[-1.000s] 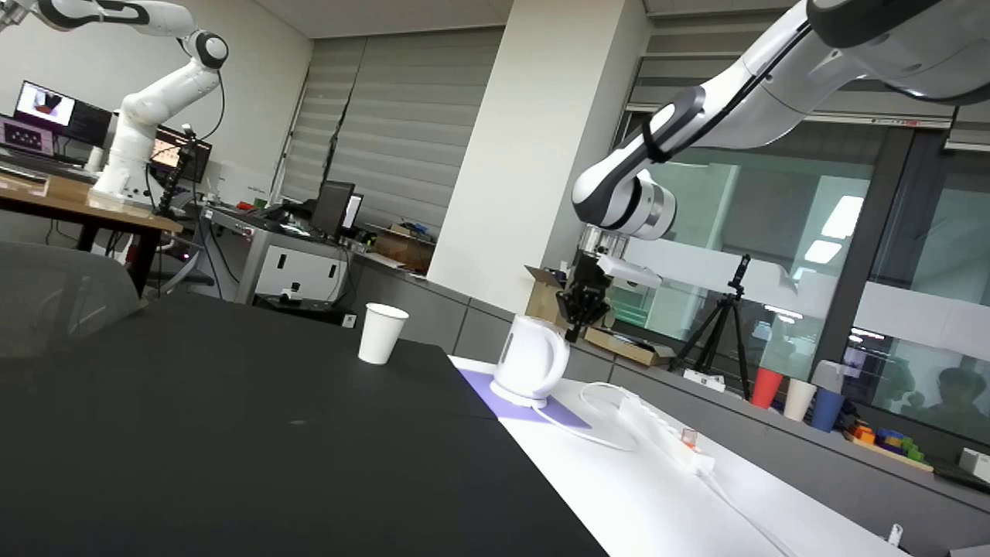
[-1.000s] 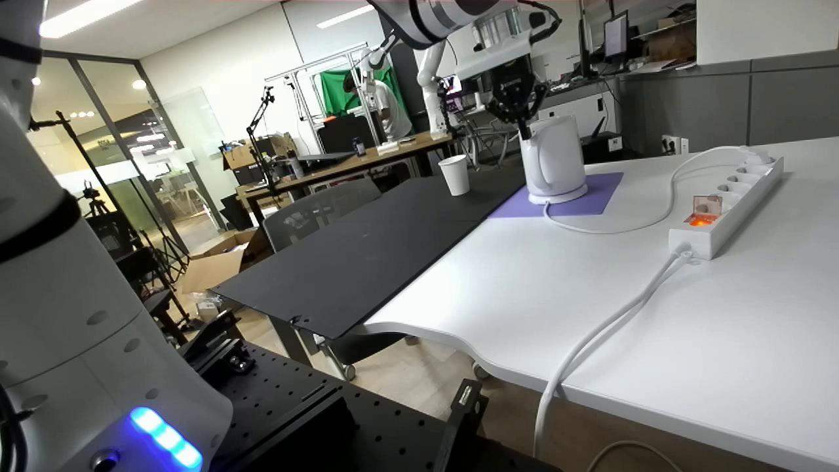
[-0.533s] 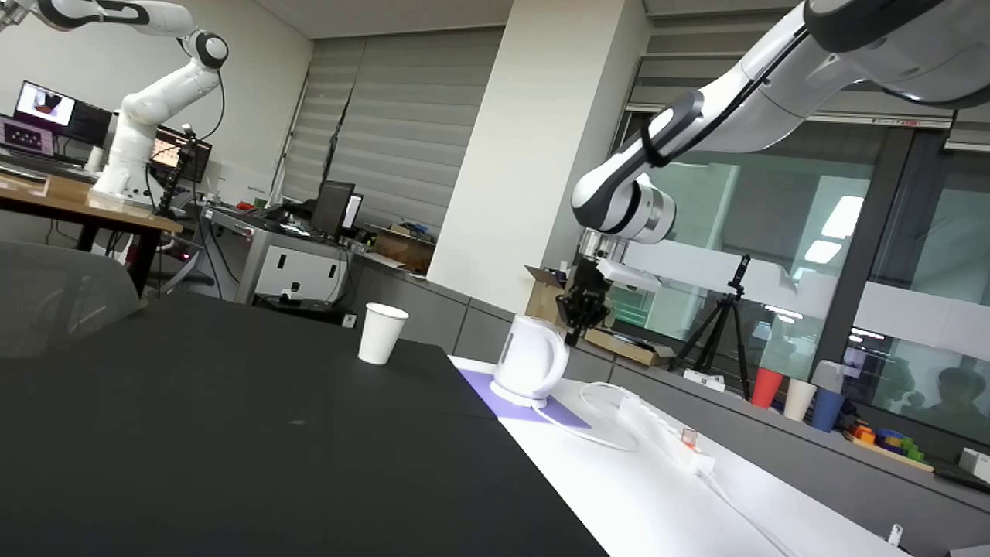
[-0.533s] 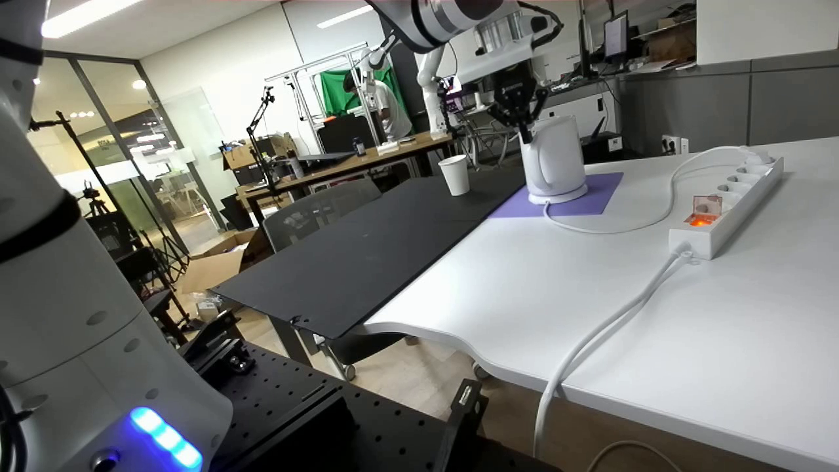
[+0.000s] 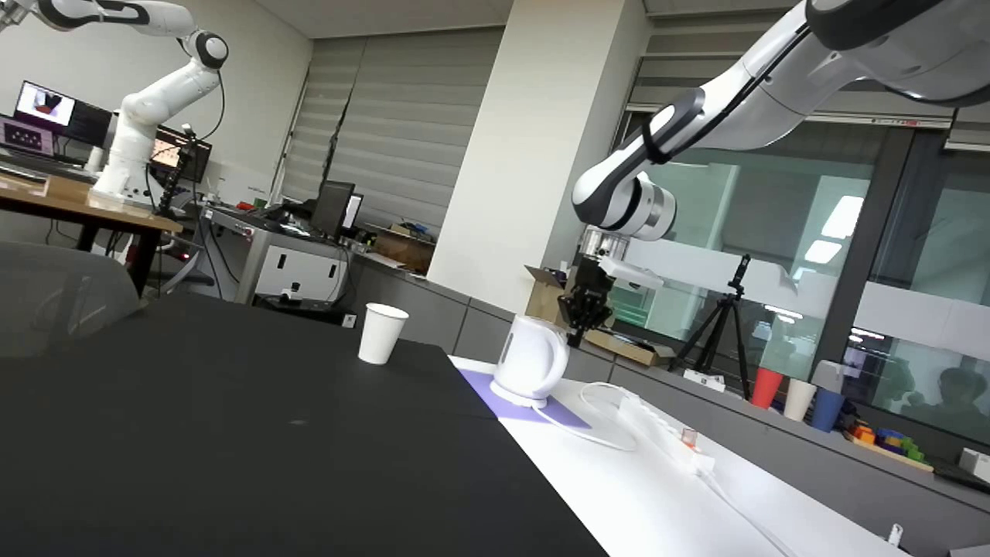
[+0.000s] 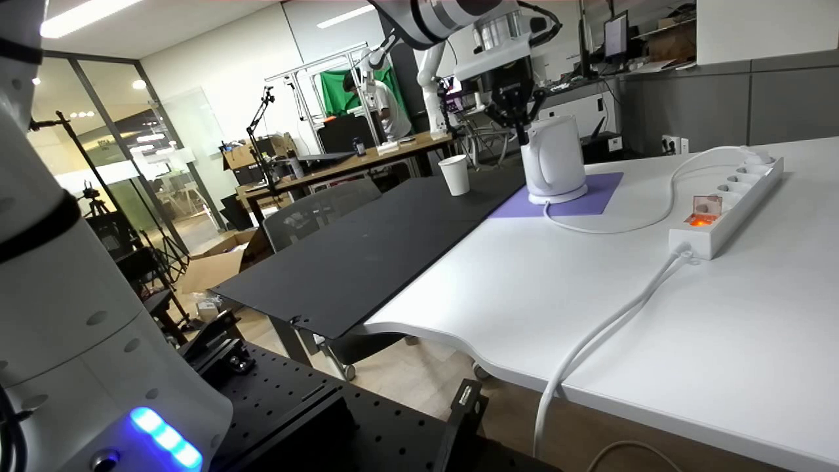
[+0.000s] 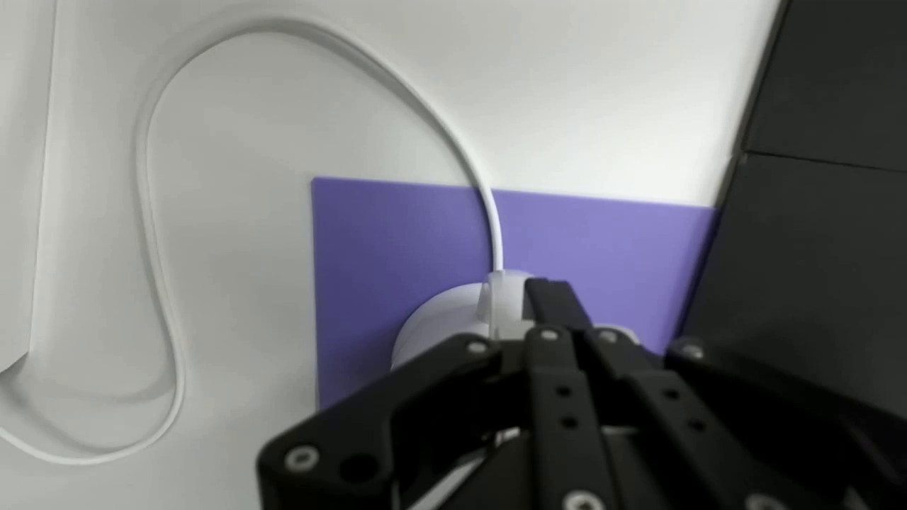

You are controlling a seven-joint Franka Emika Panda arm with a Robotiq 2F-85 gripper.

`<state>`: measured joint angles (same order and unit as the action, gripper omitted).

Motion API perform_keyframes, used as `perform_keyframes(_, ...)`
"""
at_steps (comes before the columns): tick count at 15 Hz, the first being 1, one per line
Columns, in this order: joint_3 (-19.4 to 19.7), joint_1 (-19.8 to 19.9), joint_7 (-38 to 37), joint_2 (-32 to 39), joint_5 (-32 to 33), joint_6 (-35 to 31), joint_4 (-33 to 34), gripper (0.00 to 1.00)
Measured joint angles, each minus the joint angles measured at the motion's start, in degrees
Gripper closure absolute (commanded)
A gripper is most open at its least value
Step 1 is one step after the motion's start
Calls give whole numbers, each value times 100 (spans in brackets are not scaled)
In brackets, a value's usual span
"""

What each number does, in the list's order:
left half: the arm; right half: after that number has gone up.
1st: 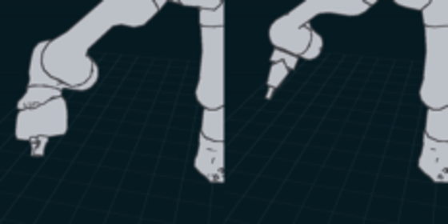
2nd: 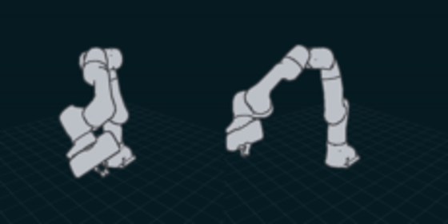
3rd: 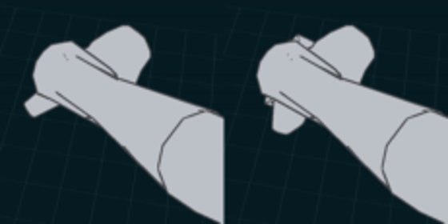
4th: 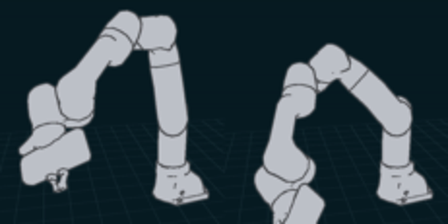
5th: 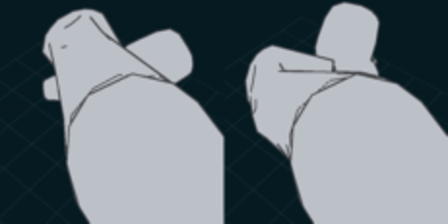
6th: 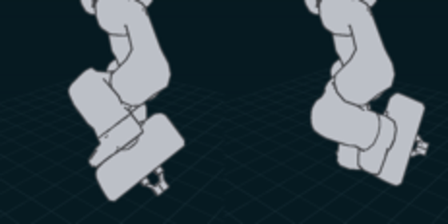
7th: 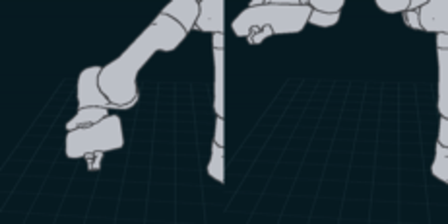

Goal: Switch off the electric kettle

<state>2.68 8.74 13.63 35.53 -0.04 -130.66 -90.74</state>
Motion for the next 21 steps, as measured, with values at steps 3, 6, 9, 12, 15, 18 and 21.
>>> perform_keyframes(3,0,-2,-8,-8,2,118,37,100)
perform_keyframes(6,0,-2,-9,-6,2,77,81,100)
perform_keyframes(9,-2,-5,-8,-1,1,-12,109,100)
perform_keyframes(12,-11,-9,-8,7,1,-68,134,100)
perform_keyframes(15,-19,-10,-6,27,1,-182,136,100)
perform_keyframes(18,-21,-10,-6,55,1,-286,136,100)
perform_keyframes(21,-22,-10,-5,90,1,-358,139,100)
